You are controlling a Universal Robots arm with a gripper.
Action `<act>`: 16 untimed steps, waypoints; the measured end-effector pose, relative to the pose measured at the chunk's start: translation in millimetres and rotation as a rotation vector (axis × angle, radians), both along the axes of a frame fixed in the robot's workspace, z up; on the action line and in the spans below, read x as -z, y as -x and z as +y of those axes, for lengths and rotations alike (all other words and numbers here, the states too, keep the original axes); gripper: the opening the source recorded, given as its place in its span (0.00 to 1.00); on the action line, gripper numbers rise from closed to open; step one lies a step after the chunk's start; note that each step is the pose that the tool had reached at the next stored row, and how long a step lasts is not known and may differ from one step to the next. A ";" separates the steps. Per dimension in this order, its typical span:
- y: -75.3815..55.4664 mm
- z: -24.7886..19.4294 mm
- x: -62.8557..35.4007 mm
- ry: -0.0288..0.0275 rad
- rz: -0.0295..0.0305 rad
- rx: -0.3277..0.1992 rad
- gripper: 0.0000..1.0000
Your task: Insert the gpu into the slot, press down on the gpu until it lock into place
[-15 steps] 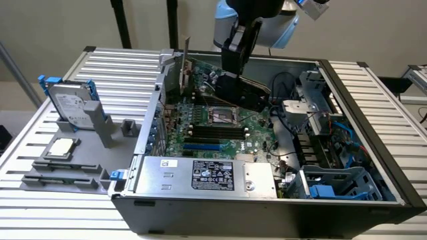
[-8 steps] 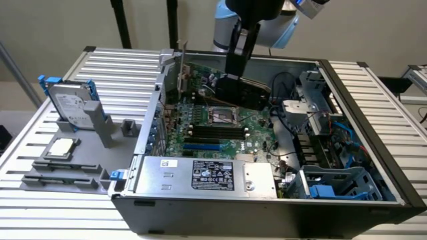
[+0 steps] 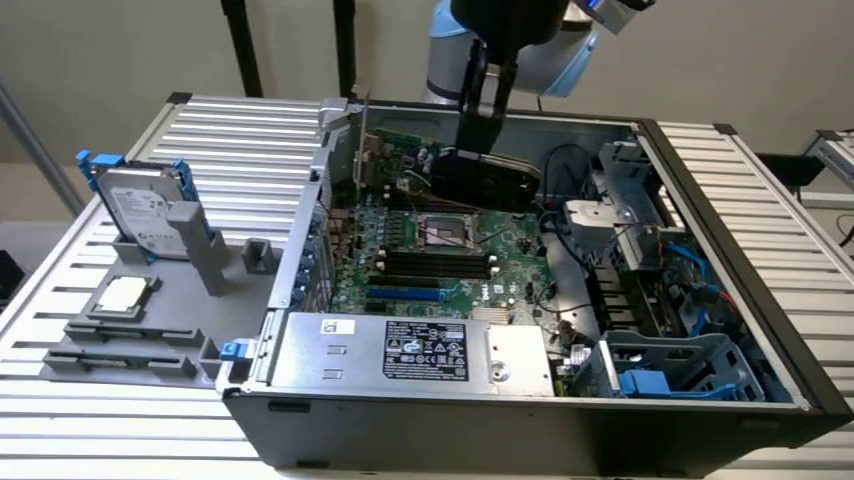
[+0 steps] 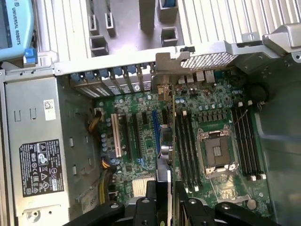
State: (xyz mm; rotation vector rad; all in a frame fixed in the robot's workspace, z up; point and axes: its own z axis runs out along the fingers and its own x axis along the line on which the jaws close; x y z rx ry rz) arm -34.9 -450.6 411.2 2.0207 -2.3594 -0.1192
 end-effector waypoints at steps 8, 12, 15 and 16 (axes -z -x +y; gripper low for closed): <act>11.4 0.0 10.8 -0.0037 -0.0123 -0.054 0.26; 19.9 -0.1 17.7 -0.0036 -0.0182 -0.060 0.26; 21.8 -0.1 22.2 -0.0035 -0.0242 -0.069 0.26; 22.1 -0.1 23.3 -0.0034 -0.0283 -0.073 0.26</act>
